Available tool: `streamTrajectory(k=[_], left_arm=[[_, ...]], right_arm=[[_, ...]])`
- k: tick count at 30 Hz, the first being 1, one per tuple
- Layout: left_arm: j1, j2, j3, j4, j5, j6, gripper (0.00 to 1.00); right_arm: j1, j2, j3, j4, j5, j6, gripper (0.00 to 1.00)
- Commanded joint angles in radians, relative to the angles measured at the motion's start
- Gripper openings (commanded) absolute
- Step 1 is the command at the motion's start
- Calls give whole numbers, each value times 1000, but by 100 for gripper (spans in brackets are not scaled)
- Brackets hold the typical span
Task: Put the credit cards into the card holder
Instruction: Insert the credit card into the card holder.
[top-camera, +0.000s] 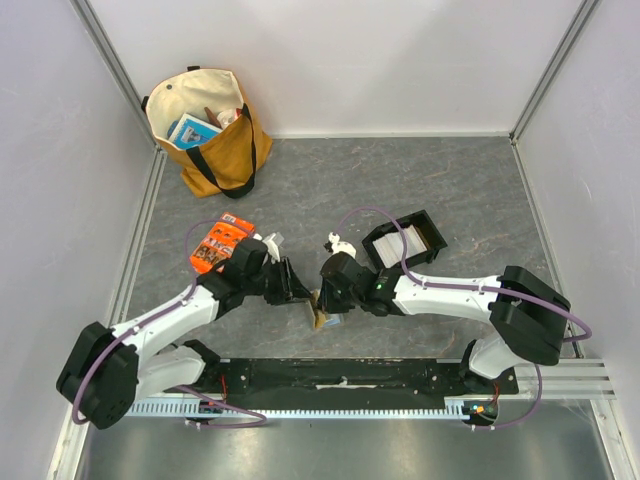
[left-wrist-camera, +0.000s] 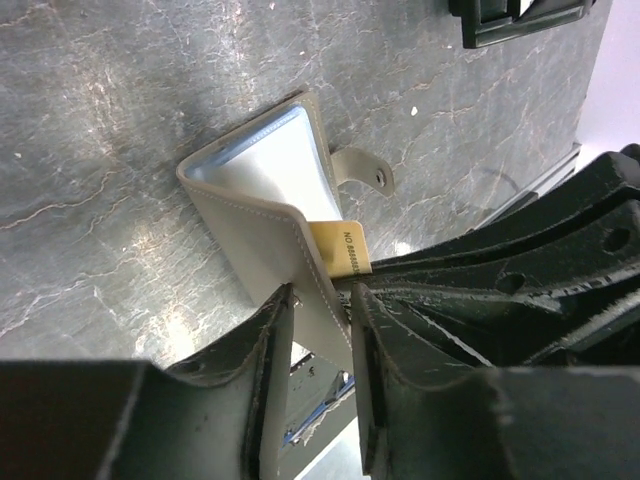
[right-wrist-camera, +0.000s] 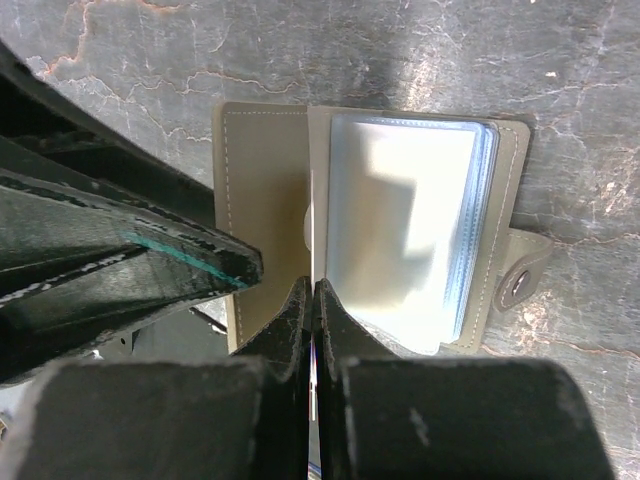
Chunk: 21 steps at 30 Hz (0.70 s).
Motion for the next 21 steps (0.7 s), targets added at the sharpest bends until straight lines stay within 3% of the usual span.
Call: streamTrajectory(k=[1, 5, 10, 21], left_arm=[[-4, -58, -14, -41, -42, -4, 29], [-5, -83, -16, -82, -51, 19, 13], [-5, -106, -18, -147, -76, 67, 5], [-4, -81, -11, -173, -117, 87, 2]], right_arm=[[4, 11, 38, 9, 24, 4, 0], [4, -5, 38, -22, 72, 4, 0], [4, -61, 34, -49, 138, 0, 0], [-23, -184, -35, -143, 228, 30, 0]])
